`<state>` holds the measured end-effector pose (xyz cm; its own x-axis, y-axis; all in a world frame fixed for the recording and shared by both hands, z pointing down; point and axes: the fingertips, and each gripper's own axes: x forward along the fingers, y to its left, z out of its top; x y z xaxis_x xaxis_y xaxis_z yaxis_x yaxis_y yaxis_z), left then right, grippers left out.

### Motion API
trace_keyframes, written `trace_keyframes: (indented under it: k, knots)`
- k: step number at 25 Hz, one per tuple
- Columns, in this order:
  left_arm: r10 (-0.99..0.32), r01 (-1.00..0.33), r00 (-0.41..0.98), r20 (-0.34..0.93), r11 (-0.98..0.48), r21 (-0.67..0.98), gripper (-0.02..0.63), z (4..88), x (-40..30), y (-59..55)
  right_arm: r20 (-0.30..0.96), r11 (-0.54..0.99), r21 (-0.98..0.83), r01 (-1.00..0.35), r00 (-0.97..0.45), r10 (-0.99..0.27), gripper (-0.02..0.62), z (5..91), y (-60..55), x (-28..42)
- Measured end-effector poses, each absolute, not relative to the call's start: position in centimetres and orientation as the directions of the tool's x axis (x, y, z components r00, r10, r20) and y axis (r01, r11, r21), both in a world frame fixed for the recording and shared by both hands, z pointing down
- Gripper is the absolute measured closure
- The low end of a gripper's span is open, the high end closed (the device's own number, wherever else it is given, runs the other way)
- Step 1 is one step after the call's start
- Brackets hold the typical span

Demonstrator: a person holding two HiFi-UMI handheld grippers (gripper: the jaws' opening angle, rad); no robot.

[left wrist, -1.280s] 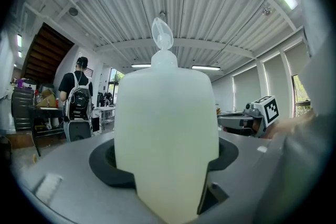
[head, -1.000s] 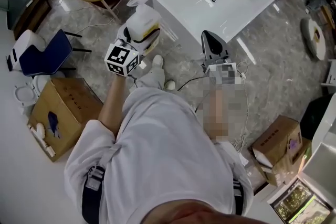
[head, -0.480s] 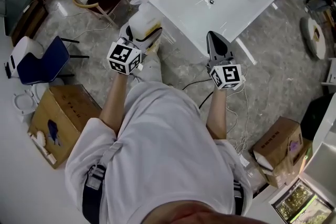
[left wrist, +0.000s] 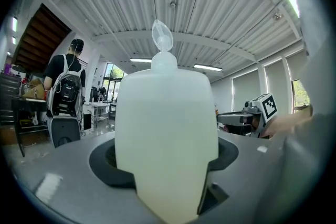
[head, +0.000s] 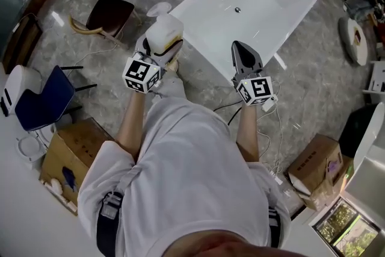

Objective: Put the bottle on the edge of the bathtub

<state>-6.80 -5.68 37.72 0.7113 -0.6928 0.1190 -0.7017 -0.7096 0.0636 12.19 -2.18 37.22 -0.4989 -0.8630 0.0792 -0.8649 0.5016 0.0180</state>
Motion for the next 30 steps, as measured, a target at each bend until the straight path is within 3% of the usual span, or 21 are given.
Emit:
trace_keyframes:
  k: [8, 19, 30]
  knots:
    - [-0.617, -0.618, 0.786, 0.029, -0.786, 0.023, 0.267, 36.6, -10.0, -19.4, 0.053, 0.424, 0.008, -0.906, -0.423, -0.905, 0.594, 36.1, -14.7, 8.5]
    - [-0.529, -0.532, 0.846, -0.057, -0.845, -0.052, 0.267, 34.5, -8.4, -30.6, 0.025, 0.337, 0.043, -0.941, -0.336, -0.942, 0.594, 34.3, -24.6, 7.9]
    - [-0.522, -0.525, 0.851, -0.063, -0.851, -0.036, 0.266, 43.1, -3.8, -38.1, -0.032, 0.358, 0.04, -0.933, -0.36, -0.933, 0.594, 40.3, -32.1, 11.6]
